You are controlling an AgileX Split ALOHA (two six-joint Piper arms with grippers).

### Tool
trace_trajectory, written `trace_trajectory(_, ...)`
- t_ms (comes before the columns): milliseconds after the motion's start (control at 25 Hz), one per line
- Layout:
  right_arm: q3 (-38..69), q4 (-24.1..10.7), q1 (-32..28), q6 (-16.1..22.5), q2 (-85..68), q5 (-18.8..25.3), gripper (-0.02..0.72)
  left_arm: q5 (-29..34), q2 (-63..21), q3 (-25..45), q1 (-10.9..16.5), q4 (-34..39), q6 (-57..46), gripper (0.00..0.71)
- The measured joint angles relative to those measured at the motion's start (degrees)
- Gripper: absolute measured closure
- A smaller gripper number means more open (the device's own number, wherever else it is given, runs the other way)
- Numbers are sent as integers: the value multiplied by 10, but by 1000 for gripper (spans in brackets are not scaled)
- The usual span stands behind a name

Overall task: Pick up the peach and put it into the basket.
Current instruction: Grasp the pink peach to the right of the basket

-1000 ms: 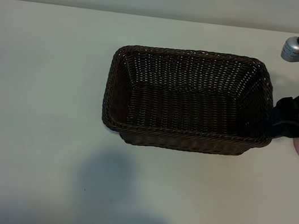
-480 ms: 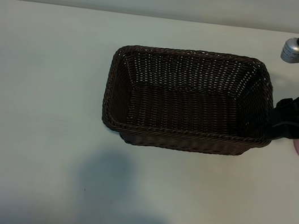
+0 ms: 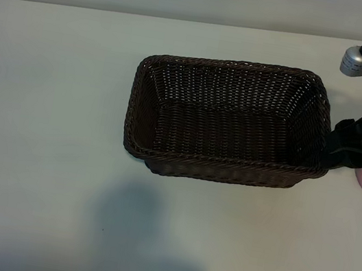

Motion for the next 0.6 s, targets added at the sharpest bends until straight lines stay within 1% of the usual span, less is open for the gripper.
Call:
trace_trajectory(120,0,0,0,0,0,-4,109,5,-1,0,0,-16,1,208)
trace_trajectory(600,0,3,0,3,0,-49,109,7,-1,0,0,-19,3,208)
